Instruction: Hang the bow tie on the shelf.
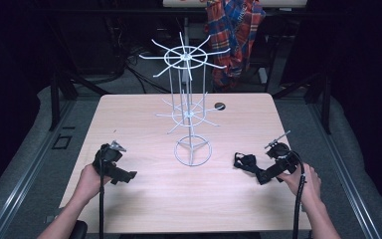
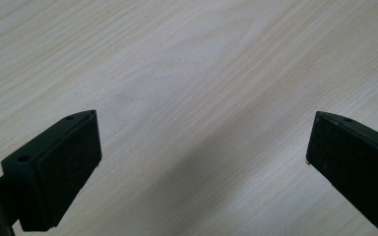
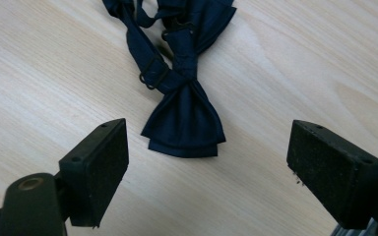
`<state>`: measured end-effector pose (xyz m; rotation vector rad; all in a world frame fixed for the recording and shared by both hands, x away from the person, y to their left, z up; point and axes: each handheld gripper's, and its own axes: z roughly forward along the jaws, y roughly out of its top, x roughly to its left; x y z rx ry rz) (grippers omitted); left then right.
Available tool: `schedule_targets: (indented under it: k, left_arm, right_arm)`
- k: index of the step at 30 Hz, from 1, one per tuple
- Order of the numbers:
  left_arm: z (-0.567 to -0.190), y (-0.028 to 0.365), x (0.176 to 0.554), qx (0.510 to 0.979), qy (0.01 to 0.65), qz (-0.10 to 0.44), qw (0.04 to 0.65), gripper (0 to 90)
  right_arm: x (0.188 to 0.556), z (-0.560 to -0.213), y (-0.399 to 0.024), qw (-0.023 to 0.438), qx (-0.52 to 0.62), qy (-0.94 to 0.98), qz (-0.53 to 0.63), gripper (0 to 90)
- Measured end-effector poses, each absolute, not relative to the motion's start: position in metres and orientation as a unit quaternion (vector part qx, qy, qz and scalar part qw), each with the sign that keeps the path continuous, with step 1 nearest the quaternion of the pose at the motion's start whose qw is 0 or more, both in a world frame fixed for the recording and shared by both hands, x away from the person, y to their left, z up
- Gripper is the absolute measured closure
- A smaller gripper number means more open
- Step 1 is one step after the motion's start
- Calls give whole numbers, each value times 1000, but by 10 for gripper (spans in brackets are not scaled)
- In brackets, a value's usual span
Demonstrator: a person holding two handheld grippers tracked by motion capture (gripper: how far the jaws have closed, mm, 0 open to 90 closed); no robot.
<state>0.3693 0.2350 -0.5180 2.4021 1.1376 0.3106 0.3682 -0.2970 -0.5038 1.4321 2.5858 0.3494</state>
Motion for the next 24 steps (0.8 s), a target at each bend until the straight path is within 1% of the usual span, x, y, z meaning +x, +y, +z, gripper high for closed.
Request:
schedule_targets:
  k: [7,12,14,16,18,24]
  left_arm:
    - [-519,232,368,876,412,114,224,3]
    - [-518,236,365,874,415,112,227,2]
    - [-519,236,367,873,418,110,226,2]
    - [-519,236,367,873,419,107,224,2]
    - [-520,235,367,875,417,105,222,2]
    - [-520,237,365,874,420,105,220,2]
  right_arm:
    - [366,-501,-304,86,490,859,124,139]
    - [369,-499,-301,90,499,847,161,98]
    - [371,-499,-299,83,492,852,159,40]
    - [371,-500,-297,83,495,849,166,35]
    - [374,-503,-294,77,491,852,166,11]
    - [379,-509,-285,69,483,856,174,0]
